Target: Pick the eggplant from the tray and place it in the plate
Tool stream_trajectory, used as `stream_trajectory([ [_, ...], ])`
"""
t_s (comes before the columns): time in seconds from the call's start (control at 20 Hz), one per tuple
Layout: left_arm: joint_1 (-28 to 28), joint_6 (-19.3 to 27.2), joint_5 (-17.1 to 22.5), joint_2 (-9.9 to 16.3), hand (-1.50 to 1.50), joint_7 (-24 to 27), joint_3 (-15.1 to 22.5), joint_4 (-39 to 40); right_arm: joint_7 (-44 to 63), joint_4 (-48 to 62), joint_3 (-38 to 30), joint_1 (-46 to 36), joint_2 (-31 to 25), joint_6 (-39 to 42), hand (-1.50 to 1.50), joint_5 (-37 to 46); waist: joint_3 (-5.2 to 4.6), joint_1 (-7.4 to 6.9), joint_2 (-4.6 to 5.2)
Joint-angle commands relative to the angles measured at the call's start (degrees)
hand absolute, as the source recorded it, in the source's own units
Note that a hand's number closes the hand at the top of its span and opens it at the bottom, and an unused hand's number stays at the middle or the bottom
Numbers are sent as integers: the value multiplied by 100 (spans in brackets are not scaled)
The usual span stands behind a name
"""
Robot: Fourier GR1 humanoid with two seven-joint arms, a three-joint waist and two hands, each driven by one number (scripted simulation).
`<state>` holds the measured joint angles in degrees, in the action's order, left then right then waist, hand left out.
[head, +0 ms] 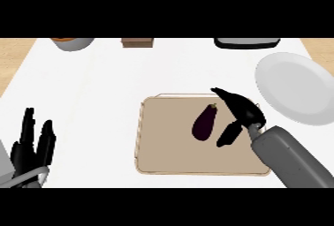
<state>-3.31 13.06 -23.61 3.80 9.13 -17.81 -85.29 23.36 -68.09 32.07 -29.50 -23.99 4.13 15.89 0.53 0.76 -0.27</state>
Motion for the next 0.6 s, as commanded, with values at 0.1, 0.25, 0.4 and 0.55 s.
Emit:
stream_trajectory([
  [0.1,231,-1086,753,-361,0,-1007,749,461,801,199,33,-448,71,843,-150,-244,-77,47,53],
  [0.25,256,-1083,800,-361,0,-1165,848,461,959,186,45,-461,118,963,-150,-285,-72,100,33],
  [0.4,513,-1028,845,-359,0,-1492,935,467,925,407,105,-497,313,928,-150,-225,-64,70,72],
  [0.55,367,-1111,912,-358,0,-1409,875,443,1189,356,101,-571,445,1072,-150,-305,-69,37,36],
])
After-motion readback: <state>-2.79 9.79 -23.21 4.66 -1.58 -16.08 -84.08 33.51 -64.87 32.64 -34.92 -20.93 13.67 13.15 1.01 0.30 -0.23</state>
